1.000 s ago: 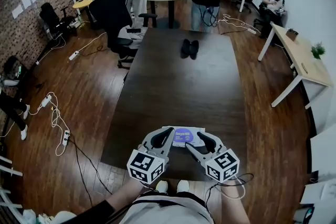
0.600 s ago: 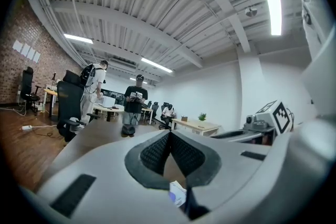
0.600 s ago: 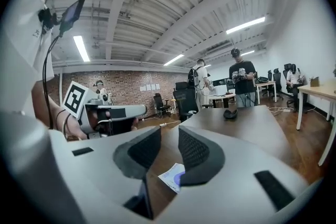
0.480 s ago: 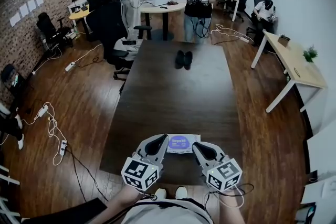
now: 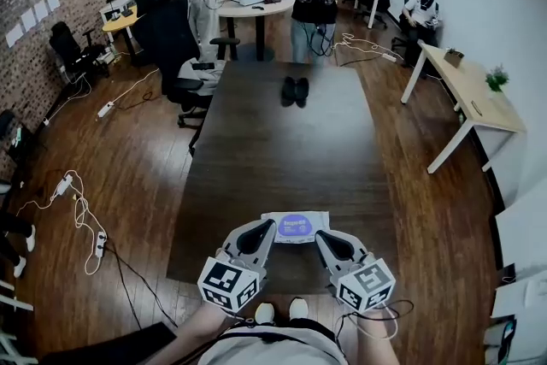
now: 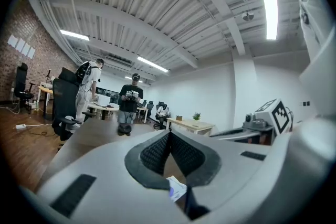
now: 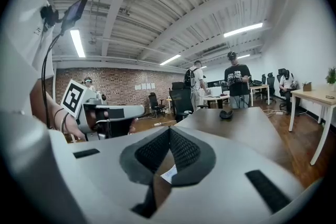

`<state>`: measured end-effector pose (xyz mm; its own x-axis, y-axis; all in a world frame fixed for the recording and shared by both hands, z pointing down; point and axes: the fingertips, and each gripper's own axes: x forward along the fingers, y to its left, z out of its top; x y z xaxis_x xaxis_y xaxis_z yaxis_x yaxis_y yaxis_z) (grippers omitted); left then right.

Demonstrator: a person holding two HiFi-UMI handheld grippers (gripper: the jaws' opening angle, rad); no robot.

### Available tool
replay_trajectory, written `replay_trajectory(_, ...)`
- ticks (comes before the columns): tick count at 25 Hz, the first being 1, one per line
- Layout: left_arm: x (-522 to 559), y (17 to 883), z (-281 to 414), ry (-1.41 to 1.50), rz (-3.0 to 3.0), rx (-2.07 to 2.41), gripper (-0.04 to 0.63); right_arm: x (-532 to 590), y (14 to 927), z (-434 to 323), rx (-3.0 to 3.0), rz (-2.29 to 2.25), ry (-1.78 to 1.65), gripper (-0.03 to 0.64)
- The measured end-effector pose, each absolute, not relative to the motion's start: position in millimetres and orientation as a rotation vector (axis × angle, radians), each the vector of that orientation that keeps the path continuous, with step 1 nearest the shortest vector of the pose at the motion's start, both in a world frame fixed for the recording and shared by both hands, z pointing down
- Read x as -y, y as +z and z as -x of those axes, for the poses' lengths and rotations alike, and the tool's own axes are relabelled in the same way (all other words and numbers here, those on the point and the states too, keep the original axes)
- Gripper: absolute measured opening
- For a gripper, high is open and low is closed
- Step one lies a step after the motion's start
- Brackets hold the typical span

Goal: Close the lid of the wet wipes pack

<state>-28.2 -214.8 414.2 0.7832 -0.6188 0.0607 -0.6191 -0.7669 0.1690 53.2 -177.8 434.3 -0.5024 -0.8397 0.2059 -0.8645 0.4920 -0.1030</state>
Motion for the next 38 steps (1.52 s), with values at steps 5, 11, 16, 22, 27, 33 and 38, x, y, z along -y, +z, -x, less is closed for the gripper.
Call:
replay_trajectory(5, 206.4, 427.2, 37.7, 0.012, -2.781, 0.935, 0.002, 161.0, 441.5, -44.1, 2.568, -1.537, 0.313, 0.007)
replay_trajectory(11, 192.0, 434.1, 50.8, 0.017, -2.757, 0.922, 0.002, 140.3, 447.7, -27.6, 2.557, -1.540, 0.364, 0.006)
replay_trajectory(16, 168.5, 431.8, 50.9, 0.006, -2.755, 0.920, 0.002, 117.5, 442.1, -21.8, 2.563, -1.522, 0.329, 0.008)
replay_trajectory(22, 116.6, 423.5, 39.8, -0.024, -2.773, 0.929, 0.002, 67.9, 430.9, -29.4, 2.603, -1.540, 0.300, 0.007)
replay_trajectory(27, 39.8, 420.3, 25.6, -0.041, -2.787, 0.940, 0.002, -6.4, 426.8, -41.1, 2.624, -1.561, 0.263, 0.008)
replay_trajectory(33, -71.0, 426.3, 23.0, -0.030, -2.769, 0.997, 0.002, -106.4, 427.8, -55.2, 2.662, -1.569, 0.265, 0.008)
replay_trajectory(38, -150.5, 417.1, 31.4, -0.020, -2.780, 1.037, 0.002, -180.1, 420.0, -65.1, 2.683, -1.618, 0.280, 0.008)
